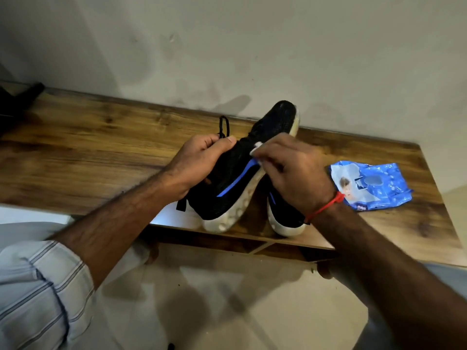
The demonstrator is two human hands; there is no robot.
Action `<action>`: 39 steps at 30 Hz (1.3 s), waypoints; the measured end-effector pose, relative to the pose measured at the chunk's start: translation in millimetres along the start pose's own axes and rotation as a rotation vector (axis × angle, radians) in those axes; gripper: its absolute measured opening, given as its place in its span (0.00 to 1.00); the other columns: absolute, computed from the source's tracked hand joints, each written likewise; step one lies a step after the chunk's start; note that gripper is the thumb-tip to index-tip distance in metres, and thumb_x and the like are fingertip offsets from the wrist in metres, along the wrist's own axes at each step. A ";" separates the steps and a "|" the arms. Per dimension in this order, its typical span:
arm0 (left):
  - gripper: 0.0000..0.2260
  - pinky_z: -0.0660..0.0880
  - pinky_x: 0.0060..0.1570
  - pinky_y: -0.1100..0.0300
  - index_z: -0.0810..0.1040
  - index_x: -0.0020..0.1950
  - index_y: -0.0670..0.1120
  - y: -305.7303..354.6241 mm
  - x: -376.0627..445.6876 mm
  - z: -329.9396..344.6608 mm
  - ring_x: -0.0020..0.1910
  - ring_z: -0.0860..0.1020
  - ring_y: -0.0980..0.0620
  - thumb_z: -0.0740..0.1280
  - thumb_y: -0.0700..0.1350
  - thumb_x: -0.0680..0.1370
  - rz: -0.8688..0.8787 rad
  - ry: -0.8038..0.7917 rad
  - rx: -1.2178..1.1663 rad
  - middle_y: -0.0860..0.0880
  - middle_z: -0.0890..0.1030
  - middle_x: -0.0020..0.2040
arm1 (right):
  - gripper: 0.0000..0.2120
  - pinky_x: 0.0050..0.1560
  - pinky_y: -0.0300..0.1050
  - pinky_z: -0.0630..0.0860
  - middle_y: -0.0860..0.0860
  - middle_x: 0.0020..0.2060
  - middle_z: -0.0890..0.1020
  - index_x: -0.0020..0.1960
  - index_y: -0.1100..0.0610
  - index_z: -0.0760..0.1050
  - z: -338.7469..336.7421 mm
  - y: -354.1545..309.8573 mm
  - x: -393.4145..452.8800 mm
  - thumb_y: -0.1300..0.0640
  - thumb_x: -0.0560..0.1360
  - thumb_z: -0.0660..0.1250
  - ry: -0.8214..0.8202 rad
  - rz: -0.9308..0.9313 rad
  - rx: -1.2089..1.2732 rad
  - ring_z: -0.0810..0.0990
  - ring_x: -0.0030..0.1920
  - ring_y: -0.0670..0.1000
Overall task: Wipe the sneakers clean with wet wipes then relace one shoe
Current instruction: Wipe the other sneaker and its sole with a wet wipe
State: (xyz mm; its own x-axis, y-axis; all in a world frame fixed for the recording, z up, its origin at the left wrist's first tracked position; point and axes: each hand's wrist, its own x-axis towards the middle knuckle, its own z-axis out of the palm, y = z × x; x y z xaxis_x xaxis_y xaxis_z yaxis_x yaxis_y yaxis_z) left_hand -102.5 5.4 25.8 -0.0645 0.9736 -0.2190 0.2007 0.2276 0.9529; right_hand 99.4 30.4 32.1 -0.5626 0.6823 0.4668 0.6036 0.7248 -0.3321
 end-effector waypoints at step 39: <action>0.19 0.66 0.28 0.62 0.77 0.37 0.47 -9.6 12.1 7.6 0.23 0.71 0.59 0.63 0.55 0.84 -0.119 0.127 -0.017 0.56 0.75 0.25 | 0.05 0.52 0.45 0.77 0.55 0.45 0.82 0.49 0.62 0.83 31.5 -70.9 -19.6 0.68 0.74 0.71 -0.067 -0.172 0.223 0.81 0.47 0.54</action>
State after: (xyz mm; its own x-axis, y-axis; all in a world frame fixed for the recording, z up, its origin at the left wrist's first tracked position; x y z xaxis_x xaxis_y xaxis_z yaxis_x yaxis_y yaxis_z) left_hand -97.7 15.1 12.4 -0.2099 0.9295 -0.3033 0.1678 0.3399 0.9254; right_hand 49.8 -31.3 20.7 -0.6862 0.5473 0.4791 0.3615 0.8282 -0.4283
